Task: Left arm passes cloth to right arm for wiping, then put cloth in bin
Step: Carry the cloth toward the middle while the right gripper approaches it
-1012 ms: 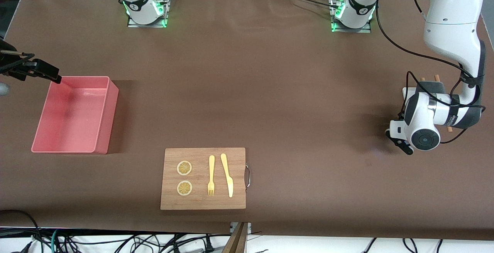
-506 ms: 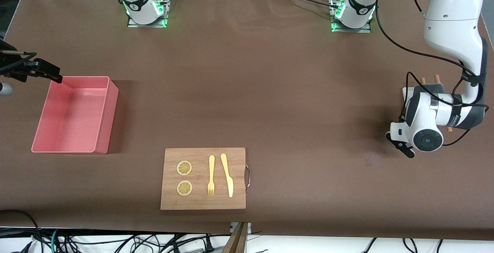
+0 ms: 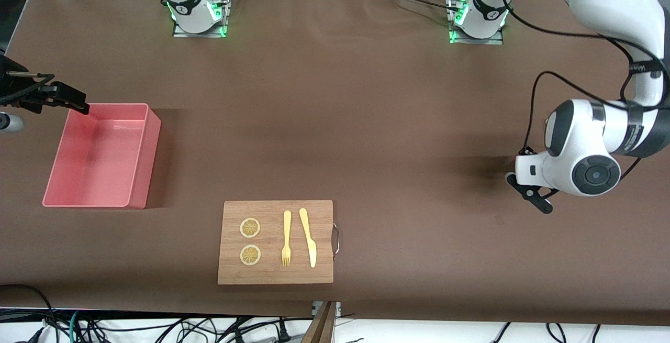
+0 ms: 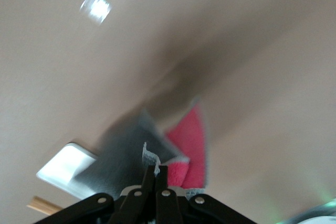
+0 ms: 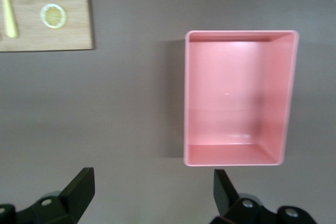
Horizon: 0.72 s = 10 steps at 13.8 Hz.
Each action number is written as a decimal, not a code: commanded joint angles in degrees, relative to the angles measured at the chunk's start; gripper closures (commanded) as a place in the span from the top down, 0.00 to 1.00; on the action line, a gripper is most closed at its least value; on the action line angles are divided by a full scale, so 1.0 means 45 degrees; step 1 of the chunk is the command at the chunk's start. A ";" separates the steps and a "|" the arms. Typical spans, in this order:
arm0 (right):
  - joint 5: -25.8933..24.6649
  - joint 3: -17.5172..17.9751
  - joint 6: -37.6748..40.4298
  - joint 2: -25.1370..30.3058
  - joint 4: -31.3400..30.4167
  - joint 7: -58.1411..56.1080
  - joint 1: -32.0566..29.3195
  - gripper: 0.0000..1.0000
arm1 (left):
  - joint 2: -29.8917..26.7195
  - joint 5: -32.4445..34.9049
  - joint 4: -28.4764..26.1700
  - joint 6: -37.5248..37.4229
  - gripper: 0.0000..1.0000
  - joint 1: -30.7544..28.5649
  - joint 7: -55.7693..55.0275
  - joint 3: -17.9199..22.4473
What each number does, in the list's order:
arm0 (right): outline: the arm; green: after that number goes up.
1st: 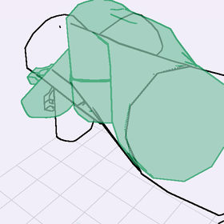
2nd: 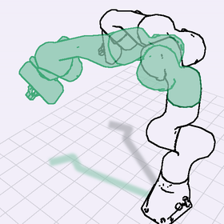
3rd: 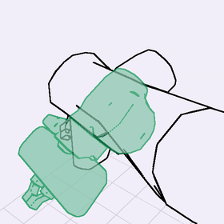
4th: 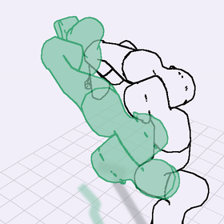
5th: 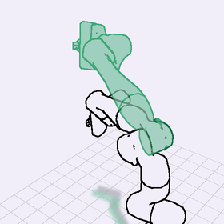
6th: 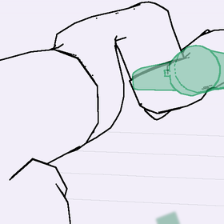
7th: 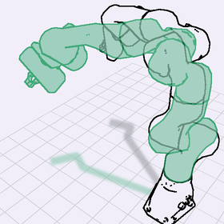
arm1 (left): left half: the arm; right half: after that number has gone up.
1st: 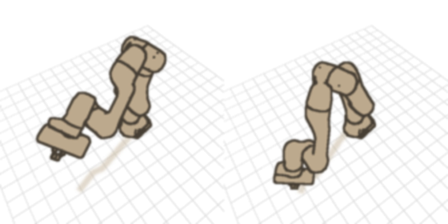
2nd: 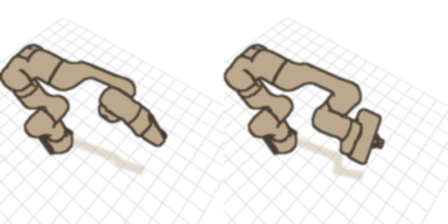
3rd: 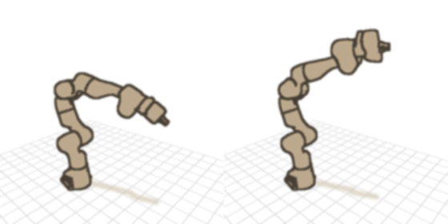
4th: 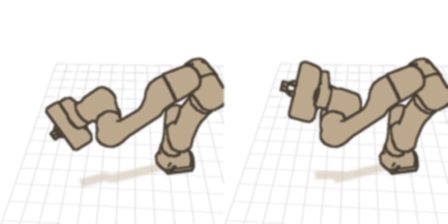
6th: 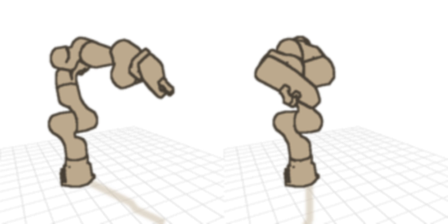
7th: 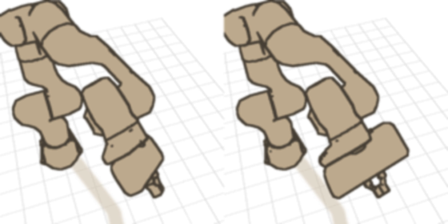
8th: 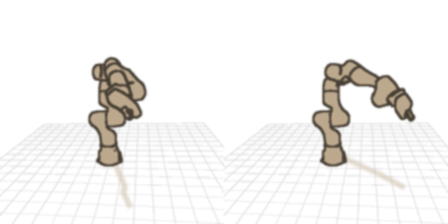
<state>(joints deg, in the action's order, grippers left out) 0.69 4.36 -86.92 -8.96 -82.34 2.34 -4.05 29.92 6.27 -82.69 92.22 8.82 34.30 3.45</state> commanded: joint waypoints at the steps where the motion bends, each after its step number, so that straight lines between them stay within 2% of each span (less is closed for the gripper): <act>1: 0.1345 0.0065 -0.0098 -0.0430 0.0172 0.1856 0.0041 1.00 | -0.0397 -0.1874 0.1284 -0.1331 0.00 0.0420 -0.1308 0.0074; 5: 0.2052 0.0065 -0.1112 -0.0840 0.0173 0.4279 0.0975 1.00 | -0.0867 -0.4863 0.1560 -0.1237 0.00 0.1026 -0.5753 -0.0548; 6: 0.2208 0.0065 -0.1463 -0.0977 0.0173 0.4982 0.1269 1.00 | -0.0829 -0.5508 0.2043 -0.1023 0.00 0.1105 -0.7024 -0.0803; 8: 0.2598 0.0065 -0.2108 -0.1250 0.0173 0.6329 0.1797 1.00 | -0.0498 -0.6157 0.2866 -0.0497 0.00 0.1571 -0.9369 -0.0922; 10: 0.3144 0.0065 -0.2849 -0.1543 0.0173 0.7406 0.2226 1.00 | -0.0438 -0.6626 0.2908 0.0536 0.00 0.2040 -1.1421 -0.0922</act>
<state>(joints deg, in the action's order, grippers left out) 12.47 4.96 -97.58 -14.63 -82.35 31.53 4.64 26.17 -21.23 -72.41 92.26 16.44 -9.47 -1.06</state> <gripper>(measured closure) 0.000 0.974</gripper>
